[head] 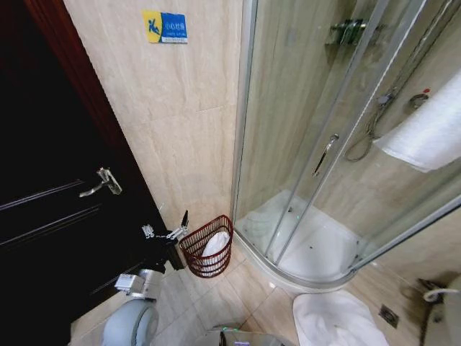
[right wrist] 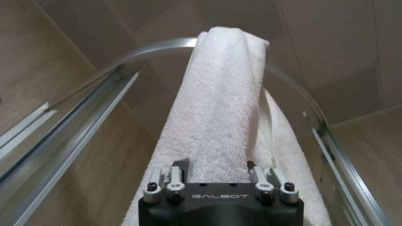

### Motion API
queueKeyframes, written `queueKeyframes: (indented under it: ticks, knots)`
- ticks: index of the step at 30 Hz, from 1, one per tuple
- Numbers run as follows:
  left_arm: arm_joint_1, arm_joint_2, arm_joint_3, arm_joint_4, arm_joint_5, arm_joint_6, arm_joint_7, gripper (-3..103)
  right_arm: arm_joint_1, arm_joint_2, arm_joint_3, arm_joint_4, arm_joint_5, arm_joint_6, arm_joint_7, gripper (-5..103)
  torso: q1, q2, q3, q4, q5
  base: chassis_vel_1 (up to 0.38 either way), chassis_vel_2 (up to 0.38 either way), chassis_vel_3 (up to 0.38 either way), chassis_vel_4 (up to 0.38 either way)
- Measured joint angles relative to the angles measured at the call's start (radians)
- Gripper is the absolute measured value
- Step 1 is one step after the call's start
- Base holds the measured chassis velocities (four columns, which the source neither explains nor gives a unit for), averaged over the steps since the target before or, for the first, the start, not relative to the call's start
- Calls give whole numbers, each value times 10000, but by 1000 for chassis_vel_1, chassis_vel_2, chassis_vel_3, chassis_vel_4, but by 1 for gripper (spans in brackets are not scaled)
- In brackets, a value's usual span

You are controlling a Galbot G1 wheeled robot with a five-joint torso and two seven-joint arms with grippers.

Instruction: Discard the used towel into the hamper.

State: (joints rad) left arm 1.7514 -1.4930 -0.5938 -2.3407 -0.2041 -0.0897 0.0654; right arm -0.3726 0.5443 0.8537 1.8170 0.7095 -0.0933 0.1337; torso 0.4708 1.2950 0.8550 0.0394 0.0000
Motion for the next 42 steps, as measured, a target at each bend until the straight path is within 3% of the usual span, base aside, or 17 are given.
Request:
queueKeyframes:
  ticks: [1, 4, 6, 10, 12, 14, 25, 33, 36, 37, 39, 42]
  knots:
    - [0, 0, 0, 0, 0, 0, 0, 100, 0, 0, 0, 0, 0, 0, 0, 52, 0, 0, 0, 0, 0, 0, 0, 0, 0]
    - [0, 0, 0, 0, 0, 0, 0, 100, -59, -82, 46, 5, 70, 1, -39, 37, 0, 0, 0, 3, -1, 0, 0, 0, 0]
    - [0, -1, 0, 0, 0, 0, 0, 100, -82, -103, 72, 4, 102, 3, -57, 37, 0, 0, 0, 3, -1, 0, 0, 0, 0]
    - [0, 0, 0, 0, 0, 0, 0, 100, -441, -207, 355, 29, 224, 32, -149, 15, 0, 0, 0, 2, 0, 0, 0, 0, 0]
    - [0, 0, 0, 0, 0, 0, 0, 100, -543, -242, 425, 47, 246, 41, -174, 15, 0, 0, 0, 2, -1, 0, 0, 0, 0]
    - [0, -1, 0, 0, 0, 0, 0, 100, -752, -330, 590, 102, 338, 57, -224, 7, 0, 0, 0, 2, -1, 0, 0, 0, 0]
    - [0, 0, 0, 0, 0, 0, 0, 100, -1752, -475, 1240, 618, 619, 214, -271, 4, 0, 0, 0, 2, -1, 0, 0, 0, 0]
    - [-1, 0, 0, 0, 0, 0, 0, 100, -3668, -289, 2557, 1657, 980, 816, -179, 4, 0, 0, 0, 4, -5, 0, 0, 0, 0]
    - [0, -1, 0, 0, 0, 0, 0, 100, -5625, 97, 4158, 2251, 1181, 1131, -169, 4, 0, 0, 0, 4, 0, 0, 0, 0, 0]
    - [0, -1, 0, 0, 0, 0, 0, 100, -5625, 97, 4158, 2251, 1181, 1131, -169, 4, 0, 0, 0, 4, 0, 0, 0, 0, 0]
    - [0, 0, 0, 0, 0, 0, 0, 100, -7036, 627, 5273, 2754, 1267, 1366, -169, 4, 0, 1, -1, -4, 2, 0, 0, 0, 0]
    - [-1, 0, 0, 0, 0, 0, 0, 100, -7995, 1415, 5786, 3313, 1183, 1662, -173, 4, -1, 1, -2, -2, -5, 0, 0, 0, 0]
